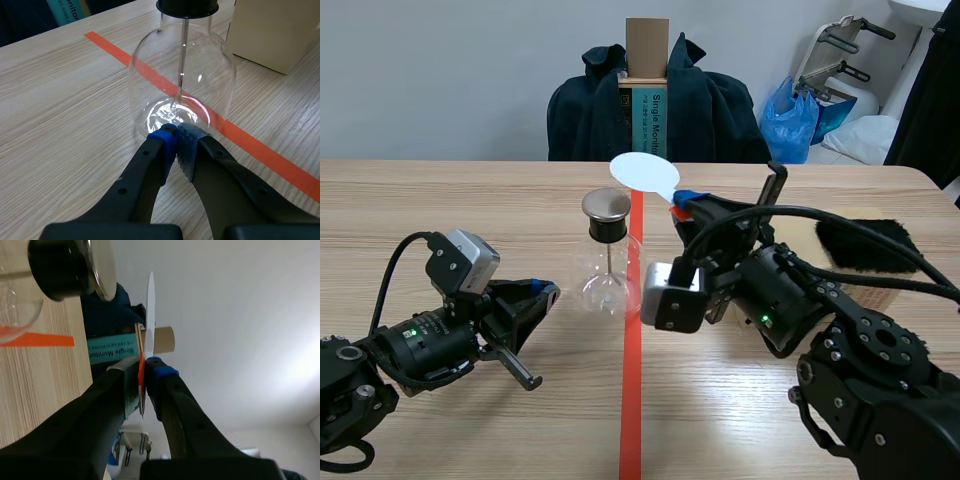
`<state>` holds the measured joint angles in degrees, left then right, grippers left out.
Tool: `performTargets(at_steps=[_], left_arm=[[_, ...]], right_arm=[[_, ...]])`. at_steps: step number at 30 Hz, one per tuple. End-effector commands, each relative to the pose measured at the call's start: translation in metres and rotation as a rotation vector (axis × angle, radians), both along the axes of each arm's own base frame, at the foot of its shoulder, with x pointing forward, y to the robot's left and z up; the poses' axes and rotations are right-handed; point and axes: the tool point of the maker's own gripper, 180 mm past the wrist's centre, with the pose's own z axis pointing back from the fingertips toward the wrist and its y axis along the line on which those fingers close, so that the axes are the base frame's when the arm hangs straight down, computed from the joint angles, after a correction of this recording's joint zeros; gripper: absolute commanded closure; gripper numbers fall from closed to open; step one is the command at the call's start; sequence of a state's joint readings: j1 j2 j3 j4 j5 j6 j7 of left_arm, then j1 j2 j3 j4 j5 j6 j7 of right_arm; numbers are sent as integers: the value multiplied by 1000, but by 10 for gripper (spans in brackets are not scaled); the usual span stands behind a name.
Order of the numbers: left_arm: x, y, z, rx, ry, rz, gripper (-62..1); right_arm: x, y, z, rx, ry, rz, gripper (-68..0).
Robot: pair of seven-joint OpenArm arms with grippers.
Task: Do the electroscope experiment.
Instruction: 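Bring the plate to the electroscope and point at the metal foil, then move the plate toward and away from the electroscope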
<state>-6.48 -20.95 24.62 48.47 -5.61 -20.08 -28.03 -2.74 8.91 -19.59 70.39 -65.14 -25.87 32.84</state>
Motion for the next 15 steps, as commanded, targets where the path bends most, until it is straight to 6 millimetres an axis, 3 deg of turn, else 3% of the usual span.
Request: performTargets(at_steps=[1,15], left_arm=[[4,-3,11,-24,-30,2,-27],[6,-1,11,-15,-38,15,-28]], right_arm=[[4,1,13,11,-42,11,-8],[-7,14,8,5,-11,104,-8]])
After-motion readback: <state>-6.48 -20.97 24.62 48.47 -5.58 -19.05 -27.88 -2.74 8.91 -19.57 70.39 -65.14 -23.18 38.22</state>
